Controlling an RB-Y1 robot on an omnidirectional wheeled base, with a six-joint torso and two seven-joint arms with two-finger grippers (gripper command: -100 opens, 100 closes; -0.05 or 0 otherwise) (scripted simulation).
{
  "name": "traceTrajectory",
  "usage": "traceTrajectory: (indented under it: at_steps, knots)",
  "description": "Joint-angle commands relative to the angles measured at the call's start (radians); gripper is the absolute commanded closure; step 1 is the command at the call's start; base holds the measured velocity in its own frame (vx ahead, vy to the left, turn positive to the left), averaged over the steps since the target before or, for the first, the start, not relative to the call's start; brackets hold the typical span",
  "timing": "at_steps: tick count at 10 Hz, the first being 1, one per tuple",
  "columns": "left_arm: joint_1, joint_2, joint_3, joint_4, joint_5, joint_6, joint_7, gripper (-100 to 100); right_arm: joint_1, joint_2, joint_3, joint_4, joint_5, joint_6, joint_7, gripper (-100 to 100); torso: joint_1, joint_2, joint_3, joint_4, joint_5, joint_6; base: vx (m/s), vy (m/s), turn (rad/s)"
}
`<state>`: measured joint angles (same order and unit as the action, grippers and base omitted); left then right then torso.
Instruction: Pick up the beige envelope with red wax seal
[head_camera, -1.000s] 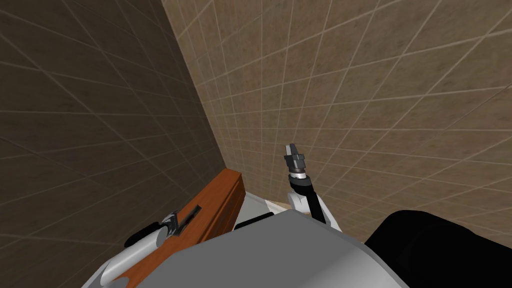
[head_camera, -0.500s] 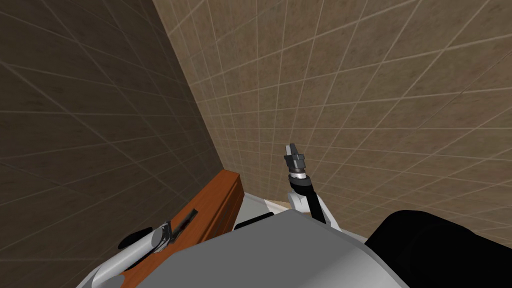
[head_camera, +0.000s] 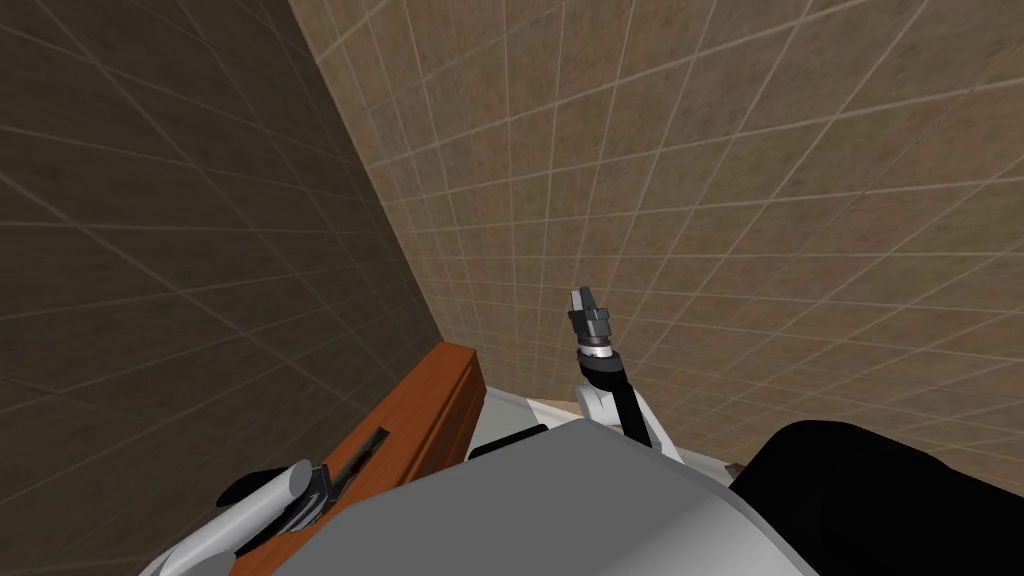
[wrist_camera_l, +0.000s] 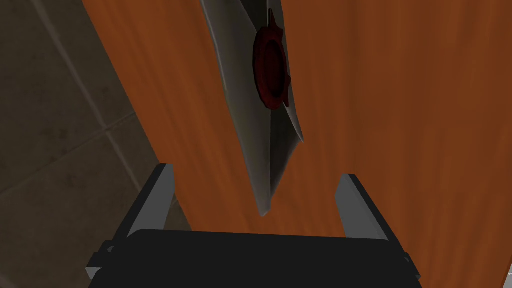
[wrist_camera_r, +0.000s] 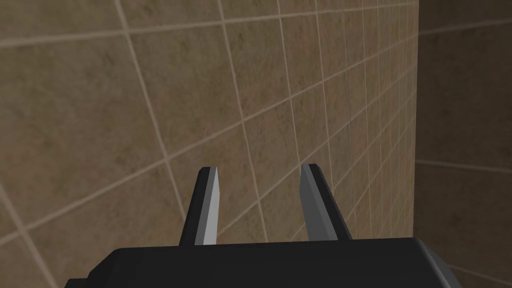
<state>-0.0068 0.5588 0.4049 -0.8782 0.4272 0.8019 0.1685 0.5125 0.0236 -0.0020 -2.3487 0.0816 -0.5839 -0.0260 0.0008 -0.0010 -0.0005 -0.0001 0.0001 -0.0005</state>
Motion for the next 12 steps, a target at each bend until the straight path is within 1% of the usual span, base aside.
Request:
traceTrajectory:
  at_steps: [1, 2, 3, 4, 5, 6, 9, 10, 11, 12]
  knots:
    - [-0.011, 0.007, 0.008, 0.042, 0.009, 0.022, 0.003, -100, 0.000, 0.000, 0.000, 0.000, 0.000, 0.000, 0.000, 0, 0.000, 0.000, 0.000, 0.000, 0.000, 0.000, 0.007, 0.016, -0.057]
    - [-0.032, 0.021, 0.023, 0.088, 0.023, 0.060, 0.011, -100, 0.000, 0.000, 0.000, 0.000, 0.000, 0.000, 0.000, 0, 0.000, 0.000, 0.000, 0.000, 0.000, -0.001, 0.011, 0.018, -0.103]
    - [-0.032, 0.021, 0.023, 0.094, 0.023, 0.060, 0.011, -100, 0.000, 0.000, 0.000, 0.000, 0.000, 0.000, 0.000, 0, 0.000, 0.000, 0.000, 0.000, 0.000, 0.000, 0.010, 0.019, -0.051]
    - [-0.052, 0.035, 0.038, 0.144, 0.037, 0.096, 0.019, -100, 0.000, 0.000, 0.000, 0.000, 0.000, 0.000, 0.000, 0, 0.000, 0.000, 0.000, 0.000, 0.000, -0.001, 0.015, 0.016, -0.088]
    - [-0.072, 0.048, 0.053, 0.177, 0.050, 0.121, 0.027, -100, 0.000, 0.000, 0.000, 0.000, 0.000, 0.000, 0.000, 0, 0.000, 0.000, 0.000, 0.000, 0.000, 0.000, 0.020, 0.028, -0.170]
    - [-0.072, 0.048, 0.053, 0.192, 0.050, 0.130, 0.027, -100, 0.000, 0.000, 0.000, 0.000, 0.000, 0.000, 0.000, 0, 0.001, -0.001, 0.000, 0.000, 0.000, 0.000, 0.019, 0.028, -0.046]
    - [-0.128, 0.086, 0.093, 0.304, 0.085, 0.214, 0.051, -100, 0.000, 0.000, 0.000, 0.000, 0.000, 0.000, 0.000, 0, 0.001, -0.002, -0.001, 0.000, 0.000, 0.000, 0.033, 0.037, -0.102]
    - [-0.128, 0.086, 0.093, 0.318, 0.085, 0.214, 0.051, -100, 0.000, 0.000, 0.000, 0.000, 0.000, 0.000, 0.000, 0, 0.002, -0.002, -0.001, 0.000, 0.000, 0.000, 0.028, 0.039, -0.039]
    - [-0.128, 0.086, 0.093, 0.318, 0.085, 0.214, 0.051, -100, 0.000, 0.000, 0.000, 0.000, 0.000, 0.000, 0.000, 0, 0.002, -0.002, -0.001, -0.001, 0.001, -0.001, 0.005, 0.009, 0.024]
    - [-0.144, 0.098, 0.105, 0.353, 0.095, 0.236, 0.059, -100, 0.000, 0.000, 0.000, 0.000, 0.000, 0.000, 0.000, 0, 0.000, 0.000, 0.000, 0.000, 0.000, -0.001, 0.011, 0.008, -0.050]
